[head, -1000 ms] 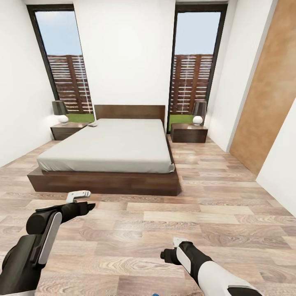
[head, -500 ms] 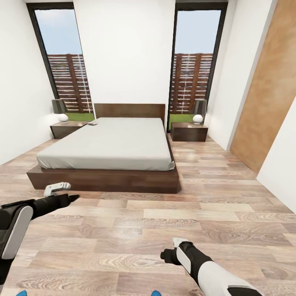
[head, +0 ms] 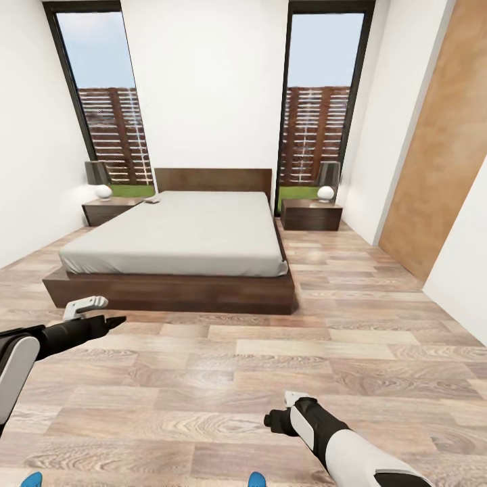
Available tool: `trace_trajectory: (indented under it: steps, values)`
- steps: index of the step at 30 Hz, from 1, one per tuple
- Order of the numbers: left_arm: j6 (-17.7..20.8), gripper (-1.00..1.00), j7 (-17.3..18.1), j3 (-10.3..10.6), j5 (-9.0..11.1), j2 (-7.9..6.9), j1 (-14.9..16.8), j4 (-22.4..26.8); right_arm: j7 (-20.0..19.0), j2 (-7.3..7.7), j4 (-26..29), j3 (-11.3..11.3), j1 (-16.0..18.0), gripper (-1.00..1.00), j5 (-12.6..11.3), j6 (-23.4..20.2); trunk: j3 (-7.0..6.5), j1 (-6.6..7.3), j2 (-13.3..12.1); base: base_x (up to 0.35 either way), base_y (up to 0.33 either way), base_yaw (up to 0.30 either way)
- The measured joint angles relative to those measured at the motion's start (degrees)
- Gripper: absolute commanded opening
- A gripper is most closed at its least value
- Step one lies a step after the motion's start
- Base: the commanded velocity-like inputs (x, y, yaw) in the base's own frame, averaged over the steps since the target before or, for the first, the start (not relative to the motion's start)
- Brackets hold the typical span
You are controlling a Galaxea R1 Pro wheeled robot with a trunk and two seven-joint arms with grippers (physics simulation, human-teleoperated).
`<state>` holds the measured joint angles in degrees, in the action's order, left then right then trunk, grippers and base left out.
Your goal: In the bedroom, move the book from the bed onto either nightstand, and place the two sandals side by side next to the bed.
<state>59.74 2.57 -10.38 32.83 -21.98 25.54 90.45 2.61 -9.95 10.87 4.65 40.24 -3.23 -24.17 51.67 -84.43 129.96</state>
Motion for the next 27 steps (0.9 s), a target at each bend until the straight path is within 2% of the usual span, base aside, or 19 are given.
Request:
trace_trajectory:
  steps: [24, 27]
  values:
    - [0.0, 1.0, -0.1, -0.02, 0.69, -0.05, -0.02, -0.03, 0.09, 0.0, -0.53, 0.0, 0.0, 1.0, -0.02, -0.01, 4.31, -5.27, 9.63, 0.0, 0.0, 0.0]
    - [0.0, 1.0, -0.09, -0.02, 0.72, -0.06, -0.05, -0.03, 0.09, 0.0, -0.57, 0.0, 0.0, 1.0, -0.02, -0.01, 4.31, -5.28, 9.64, 0.0, 0.0, 0.0]
